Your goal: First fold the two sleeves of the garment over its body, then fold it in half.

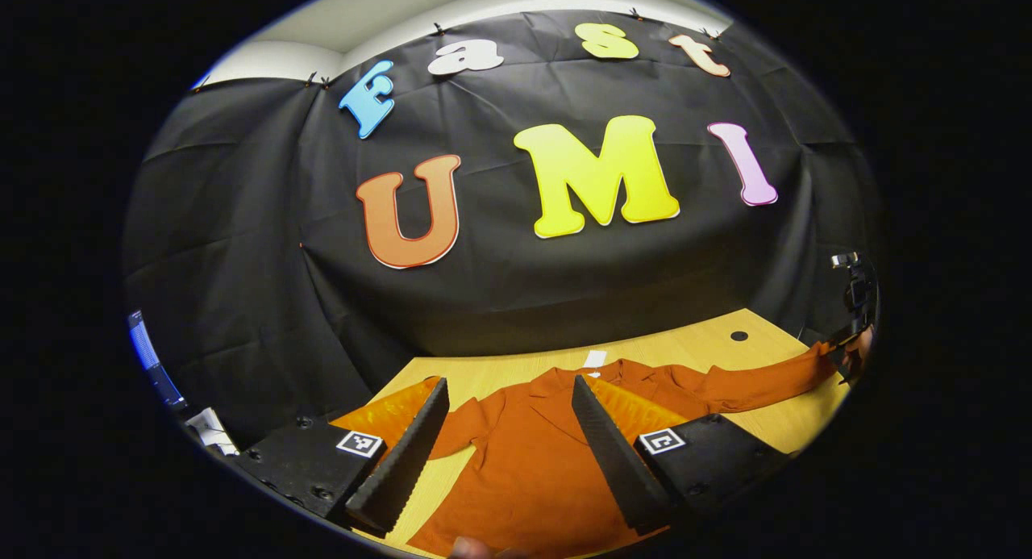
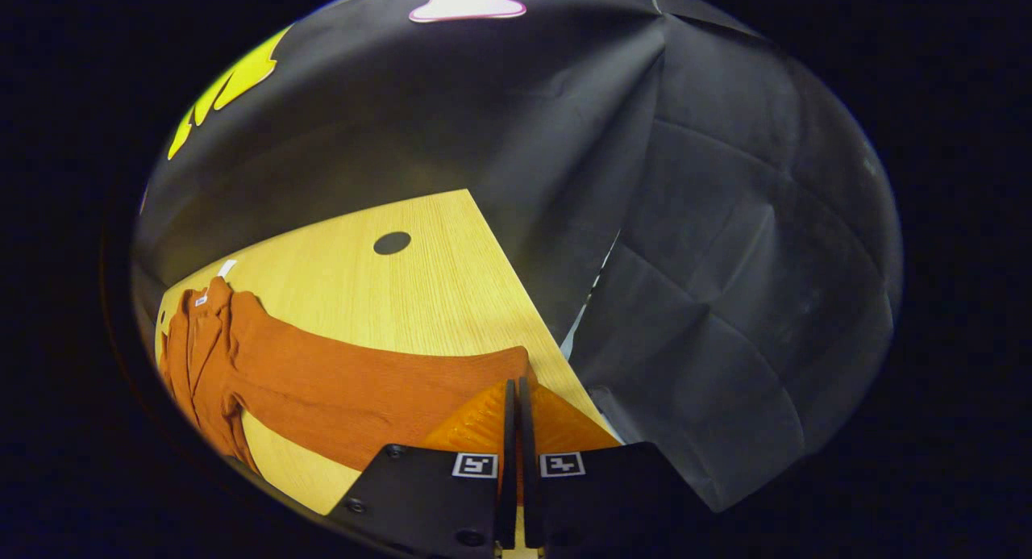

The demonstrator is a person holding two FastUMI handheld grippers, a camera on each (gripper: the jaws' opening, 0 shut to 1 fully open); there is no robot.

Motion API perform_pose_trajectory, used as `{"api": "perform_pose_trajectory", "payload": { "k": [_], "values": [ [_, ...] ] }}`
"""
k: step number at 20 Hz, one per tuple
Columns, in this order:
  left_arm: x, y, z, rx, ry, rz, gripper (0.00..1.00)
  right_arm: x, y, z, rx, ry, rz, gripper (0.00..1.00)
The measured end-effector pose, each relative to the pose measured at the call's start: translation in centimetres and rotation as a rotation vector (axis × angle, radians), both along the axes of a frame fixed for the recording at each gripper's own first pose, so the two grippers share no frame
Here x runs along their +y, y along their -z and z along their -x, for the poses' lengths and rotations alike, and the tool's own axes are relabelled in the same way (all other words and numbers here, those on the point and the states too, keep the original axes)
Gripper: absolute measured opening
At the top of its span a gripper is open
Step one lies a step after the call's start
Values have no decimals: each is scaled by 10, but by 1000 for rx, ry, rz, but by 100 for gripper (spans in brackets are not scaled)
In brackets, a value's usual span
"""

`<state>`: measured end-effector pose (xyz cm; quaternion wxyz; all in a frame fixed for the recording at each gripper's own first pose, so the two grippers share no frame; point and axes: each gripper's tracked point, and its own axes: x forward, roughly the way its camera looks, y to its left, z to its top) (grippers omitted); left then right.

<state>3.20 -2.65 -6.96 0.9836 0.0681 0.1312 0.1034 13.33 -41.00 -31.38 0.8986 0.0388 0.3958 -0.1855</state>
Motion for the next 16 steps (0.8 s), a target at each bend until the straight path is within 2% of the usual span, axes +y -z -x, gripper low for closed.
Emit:
{"api": "perform_pose_trajectory", "payload": {
  "k": [4,8,9,16],
  "values": [
    [12,-2,-6,-20,21,19,99,22,-57,-9,-85,-31,46,5],
    [33,2,-6,-40,29,53,99,65,-121,-38,-167,-57,47,5],
    [41,4,-6,-44,27,57,99,78,-133,-42,-178,-65,51,0],
    [104,-3,1,-97,13,54,99,186,-209,-90,-250,-168,89,0]
  ]
}}
